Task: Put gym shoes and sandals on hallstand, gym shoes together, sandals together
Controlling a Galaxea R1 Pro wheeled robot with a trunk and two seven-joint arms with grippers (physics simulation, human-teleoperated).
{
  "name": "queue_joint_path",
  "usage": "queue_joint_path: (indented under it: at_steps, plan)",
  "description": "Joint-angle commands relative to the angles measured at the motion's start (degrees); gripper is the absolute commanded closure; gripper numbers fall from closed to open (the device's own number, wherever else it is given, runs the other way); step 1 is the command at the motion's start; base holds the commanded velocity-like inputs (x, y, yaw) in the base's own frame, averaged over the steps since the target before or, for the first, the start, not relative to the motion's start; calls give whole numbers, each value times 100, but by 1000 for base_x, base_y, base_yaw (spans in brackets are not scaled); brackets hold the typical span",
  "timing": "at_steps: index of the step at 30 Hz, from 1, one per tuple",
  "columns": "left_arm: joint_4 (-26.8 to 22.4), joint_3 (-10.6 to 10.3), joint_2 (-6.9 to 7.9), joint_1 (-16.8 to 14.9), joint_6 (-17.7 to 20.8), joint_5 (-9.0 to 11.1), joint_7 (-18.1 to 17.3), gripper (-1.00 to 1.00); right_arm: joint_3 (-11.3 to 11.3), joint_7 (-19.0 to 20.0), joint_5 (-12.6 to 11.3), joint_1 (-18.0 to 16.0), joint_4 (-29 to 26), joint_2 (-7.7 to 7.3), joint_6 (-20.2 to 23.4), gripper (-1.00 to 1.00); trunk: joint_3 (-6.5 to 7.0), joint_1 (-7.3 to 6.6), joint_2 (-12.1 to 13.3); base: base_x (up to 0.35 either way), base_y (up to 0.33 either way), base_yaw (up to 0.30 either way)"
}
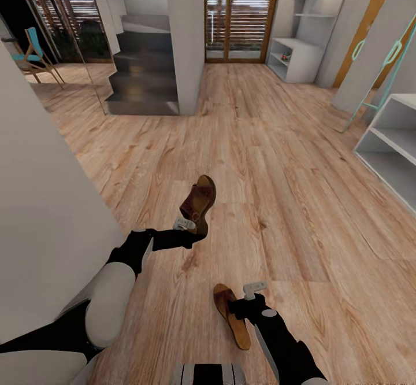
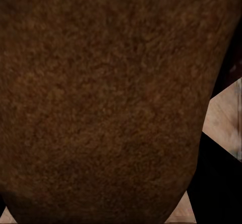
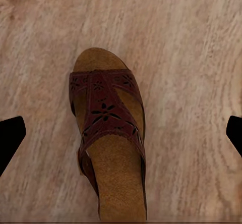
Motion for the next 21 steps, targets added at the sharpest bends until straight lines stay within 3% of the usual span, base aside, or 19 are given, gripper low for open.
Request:
queue_joint_path:
  at_steps: [1, 6, 21]
  plan:
    - [-11, 53, -8, -7, 59, -24, -117, 100, -6, 31, 61, 0, -13, 1, 35, -100, -37, 1, -4, 0, 0, 0]
    - [-12, 55, -8, 13, 48, -26, -374, 100, -6, 31, 61, 0, -13, 1, 35, -100, -193, 14, -10, 0, 0, 0]
    - [-92, 47, -8, 83, 44, -52, -428, 100, -6, 31, 61, 0, -13, 1, 35, -100, -663, 52, -30, 0, 0, 0]
